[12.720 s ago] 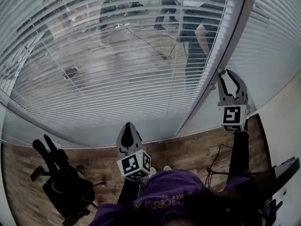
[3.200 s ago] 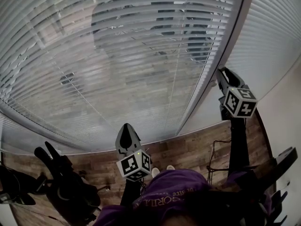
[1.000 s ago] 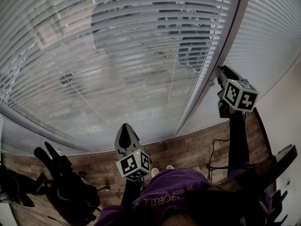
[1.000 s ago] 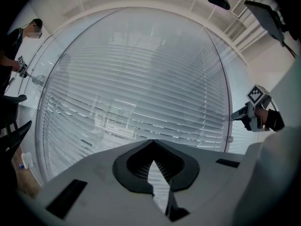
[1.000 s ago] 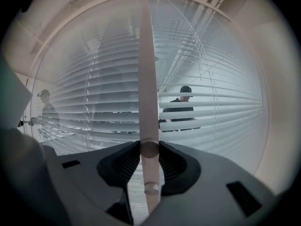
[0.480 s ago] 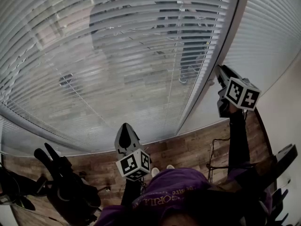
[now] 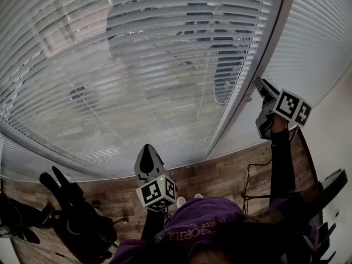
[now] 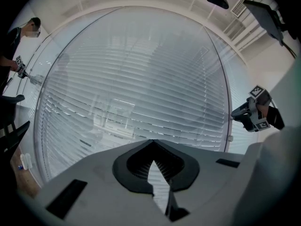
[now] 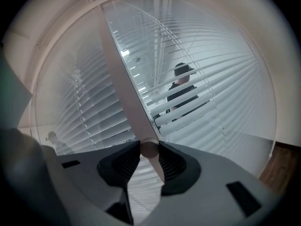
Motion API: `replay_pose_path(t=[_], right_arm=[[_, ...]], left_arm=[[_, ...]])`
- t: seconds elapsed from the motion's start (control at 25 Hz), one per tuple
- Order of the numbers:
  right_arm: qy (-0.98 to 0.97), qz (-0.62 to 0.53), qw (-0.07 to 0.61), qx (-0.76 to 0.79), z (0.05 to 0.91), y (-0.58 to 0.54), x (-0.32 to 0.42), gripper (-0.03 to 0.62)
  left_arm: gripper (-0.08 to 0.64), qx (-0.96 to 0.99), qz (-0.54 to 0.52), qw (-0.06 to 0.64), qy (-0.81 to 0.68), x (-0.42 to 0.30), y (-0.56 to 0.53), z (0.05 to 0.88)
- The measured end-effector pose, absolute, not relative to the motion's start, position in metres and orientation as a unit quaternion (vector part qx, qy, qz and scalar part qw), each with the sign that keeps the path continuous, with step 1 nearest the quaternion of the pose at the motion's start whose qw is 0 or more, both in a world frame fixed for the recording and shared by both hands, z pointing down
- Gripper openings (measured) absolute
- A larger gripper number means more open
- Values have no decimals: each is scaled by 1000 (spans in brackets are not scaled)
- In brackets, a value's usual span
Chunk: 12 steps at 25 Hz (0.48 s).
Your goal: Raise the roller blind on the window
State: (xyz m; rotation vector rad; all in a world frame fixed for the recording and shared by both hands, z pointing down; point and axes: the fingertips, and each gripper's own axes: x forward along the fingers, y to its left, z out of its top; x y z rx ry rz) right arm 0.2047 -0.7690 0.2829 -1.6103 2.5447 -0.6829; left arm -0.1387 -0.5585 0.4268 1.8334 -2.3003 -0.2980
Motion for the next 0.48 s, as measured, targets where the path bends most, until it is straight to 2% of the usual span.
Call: replay_pose_path(t=[0.48], right_arm=[[799,-401,143,-425,287,-772,209,124]], left_arm=[[0,618,-100,100,-773,-139,-560,429]])
